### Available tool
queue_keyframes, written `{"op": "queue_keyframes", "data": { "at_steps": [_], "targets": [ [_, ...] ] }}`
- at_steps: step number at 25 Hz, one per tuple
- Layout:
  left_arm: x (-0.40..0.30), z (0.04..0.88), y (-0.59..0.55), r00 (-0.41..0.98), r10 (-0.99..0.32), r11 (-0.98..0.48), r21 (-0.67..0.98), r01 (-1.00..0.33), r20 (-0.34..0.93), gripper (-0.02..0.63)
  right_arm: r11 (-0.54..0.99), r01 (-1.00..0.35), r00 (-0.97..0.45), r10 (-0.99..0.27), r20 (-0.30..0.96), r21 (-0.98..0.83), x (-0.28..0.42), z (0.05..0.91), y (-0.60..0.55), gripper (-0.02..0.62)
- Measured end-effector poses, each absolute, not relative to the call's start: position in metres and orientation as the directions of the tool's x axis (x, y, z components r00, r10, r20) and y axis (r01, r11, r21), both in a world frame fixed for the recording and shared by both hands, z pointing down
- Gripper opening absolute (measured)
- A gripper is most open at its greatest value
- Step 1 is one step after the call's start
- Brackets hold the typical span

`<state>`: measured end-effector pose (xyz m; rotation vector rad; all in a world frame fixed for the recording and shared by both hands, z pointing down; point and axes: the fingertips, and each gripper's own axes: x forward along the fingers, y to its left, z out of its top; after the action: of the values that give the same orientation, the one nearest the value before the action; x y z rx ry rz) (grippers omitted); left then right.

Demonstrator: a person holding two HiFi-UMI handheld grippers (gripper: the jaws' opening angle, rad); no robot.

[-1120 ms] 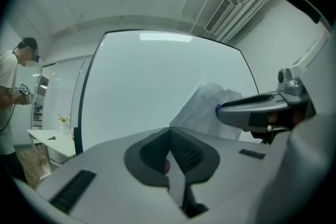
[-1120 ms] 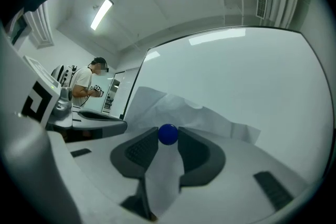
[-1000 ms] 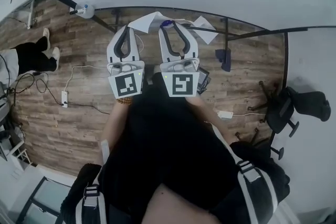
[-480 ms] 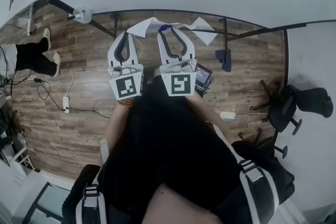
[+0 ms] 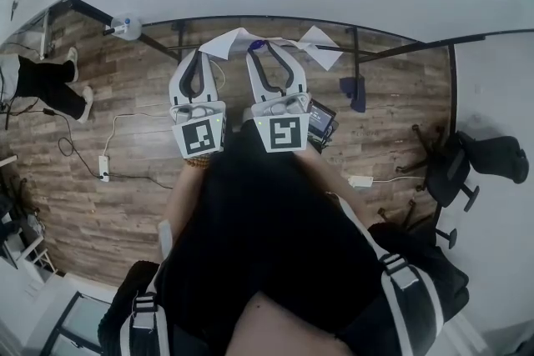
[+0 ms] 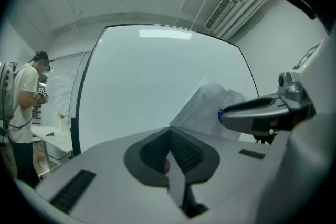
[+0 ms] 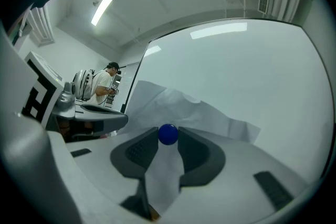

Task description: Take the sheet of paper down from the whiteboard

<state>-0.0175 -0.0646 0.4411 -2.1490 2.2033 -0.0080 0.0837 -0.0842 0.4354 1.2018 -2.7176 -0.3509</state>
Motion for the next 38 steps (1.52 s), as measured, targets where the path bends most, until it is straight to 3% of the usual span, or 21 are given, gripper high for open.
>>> {"op": "queue_keyframes", "data": {
  "at_steps": [38],
  "targets": [
    [-0.011, 0.460, -0.061, -0.045, -0.998, 0.039, -0.125, -0.991, 0.044, 0.008, 0.682, -0.684, -0.683, -0.723, 0.100, 0.260, 0.097, 0.450, -0.086, 0.112]
  ]
}}
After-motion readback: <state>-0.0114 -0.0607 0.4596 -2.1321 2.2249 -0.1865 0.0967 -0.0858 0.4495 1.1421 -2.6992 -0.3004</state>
